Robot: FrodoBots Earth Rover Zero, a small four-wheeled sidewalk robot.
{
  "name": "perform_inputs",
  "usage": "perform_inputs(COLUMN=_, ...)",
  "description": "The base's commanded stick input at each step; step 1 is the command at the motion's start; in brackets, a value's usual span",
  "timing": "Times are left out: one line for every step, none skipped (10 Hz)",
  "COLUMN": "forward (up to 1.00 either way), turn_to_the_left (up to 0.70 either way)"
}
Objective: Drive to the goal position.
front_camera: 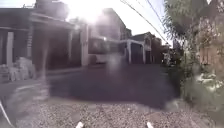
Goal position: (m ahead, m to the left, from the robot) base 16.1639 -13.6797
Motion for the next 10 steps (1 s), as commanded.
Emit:
perform_inputs(forward=0.7, turn_to_the_left=0.0)
perform_inputs(forward=0.7, turn_to_the_left=0.0)
perform_inputs(forward=0.7, turn_to_the_left=0.0)
perform_inputs(forward=0.7, turn_to_the_left=0.0)
perform_inputs(forward=0.7, turn_to_the_left=0.0)
perform_inputs(forward=0.7, turn_to_the_left=0.0)
perform_inputs(forward=0.7, turn_to_the_left=0.0)
perform_inputs(forward=0.7, turn_to_the_left=0.0)
perform_inputs(forward=0.7, turn_to_the_left=0.0)
perform_inputs(forward=0.7, turn_to_the_left=-0.28)
